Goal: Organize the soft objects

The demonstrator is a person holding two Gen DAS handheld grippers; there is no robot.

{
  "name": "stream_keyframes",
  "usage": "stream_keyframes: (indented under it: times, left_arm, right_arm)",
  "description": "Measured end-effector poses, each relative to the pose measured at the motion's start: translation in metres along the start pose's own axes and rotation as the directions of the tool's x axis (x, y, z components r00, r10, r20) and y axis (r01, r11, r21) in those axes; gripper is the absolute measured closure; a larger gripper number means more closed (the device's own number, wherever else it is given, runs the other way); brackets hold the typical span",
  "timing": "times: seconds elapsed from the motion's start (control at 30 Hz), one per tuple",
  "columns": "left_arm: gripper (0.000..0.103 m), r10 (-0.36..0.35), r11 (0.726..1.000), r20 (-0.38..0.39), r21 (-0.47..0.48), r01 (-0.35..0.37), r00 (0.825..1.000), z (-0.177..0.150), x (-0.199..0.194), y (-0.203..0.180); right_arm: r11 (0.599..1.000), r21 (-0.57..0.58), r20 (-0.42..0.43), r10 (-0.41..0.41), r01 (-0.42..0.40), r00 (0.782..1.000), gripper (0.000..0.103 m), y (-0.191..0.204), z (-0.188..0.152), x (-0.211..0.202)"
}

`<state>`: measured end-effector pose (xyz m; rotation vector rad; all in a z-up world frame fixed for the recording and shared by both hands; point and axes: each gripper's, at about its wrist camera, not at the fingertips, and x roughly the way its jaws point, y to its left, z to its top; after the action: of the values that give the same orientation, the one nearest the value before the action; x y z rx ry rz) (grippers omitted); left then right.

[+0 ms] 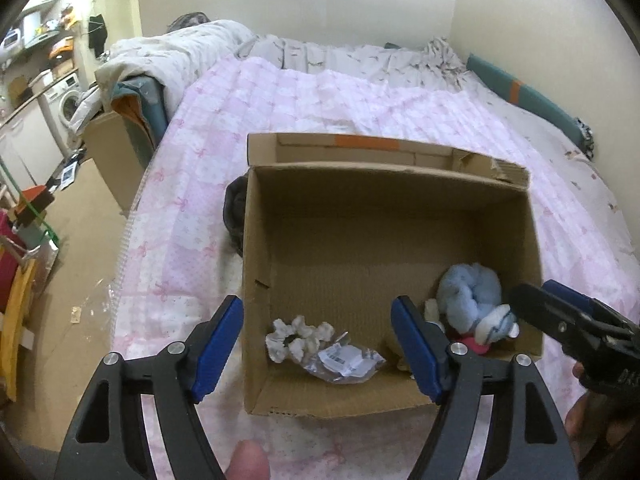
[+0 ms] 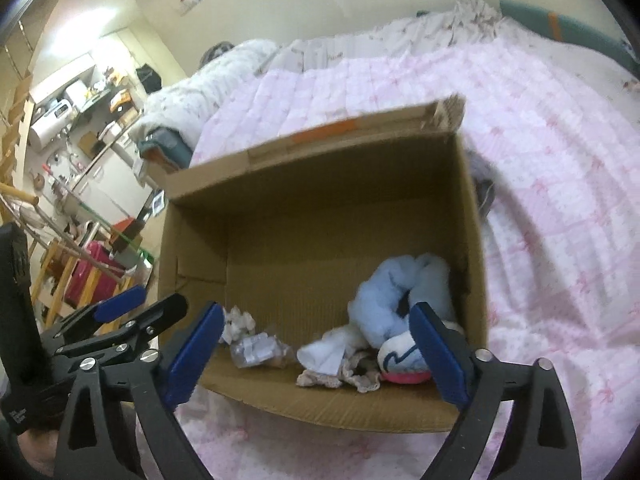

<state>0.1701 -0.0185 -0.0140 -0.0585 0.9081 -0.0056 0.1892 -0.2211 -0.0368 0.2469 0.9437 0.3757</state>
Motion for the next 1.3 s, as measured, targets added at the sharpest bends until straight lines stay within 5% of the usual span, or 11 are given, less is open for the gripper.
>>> stream_keyframes:
  times: [0.3, 0.37, 0.43, 0.8, 1.07, 1.3]
  left_arm:
    - [0.011, -0.055, 0.998, 0.072, -0.005, 0.055, 0.996, 0.001, -0.050, 0.005]
    - [0.000, -0.102, 0.994, 0.073, -0.024, 0.104, 0.992, -0.004, -0.062, 0.010]
    - [0.000, -0.136, 0.989, 0.078, -0.039, 0.139, 0.988, -0.012, -0.076, 0.016]
    - [0.000, 0.017, 1.000, 0.211, -0.013, -0.015, 0.977, -0.043, -0.119, 0.020]
    - [0.000, -0.007, 1.000, 0.235, 0.008, 0.005, 0.972, -0.064, -0.114, 0.016]
    - [0.000, 0.000, 1.000, 0.185, -0.014, 0.003, 0.983, -0.067, -0.097, 0.023]
  right_arm:
    - [0.999, -0.002, 0.071, -0.033, 0.033, 0.997, 0.000, 0.014, 0.001, -0.049]
    - [0.999, -0.013, 0.078, -0.028, 0.029, 0.997, 0.000, 0.021, -0.002, -0.059]
    - [0.998, -0.041, 0.084, -0.035, 0.039, 0.996, 0.000, 0.029, -0.006, -0.066]
    - [0.992, -0.079, 0.149, -0.081, 0.093, 0.986, 0.000, 0.046, -0.033, -0.101]
    - [0.980, -0.112, 0.218, -0.137, 0.164, 0.966, 0.000, 0.048, -0.055, -0.109]
    - [0.972, -0.118, 0.197, -0.177, 0.202, 0.964, 0.000, 0.045, -0.068, -0.092]
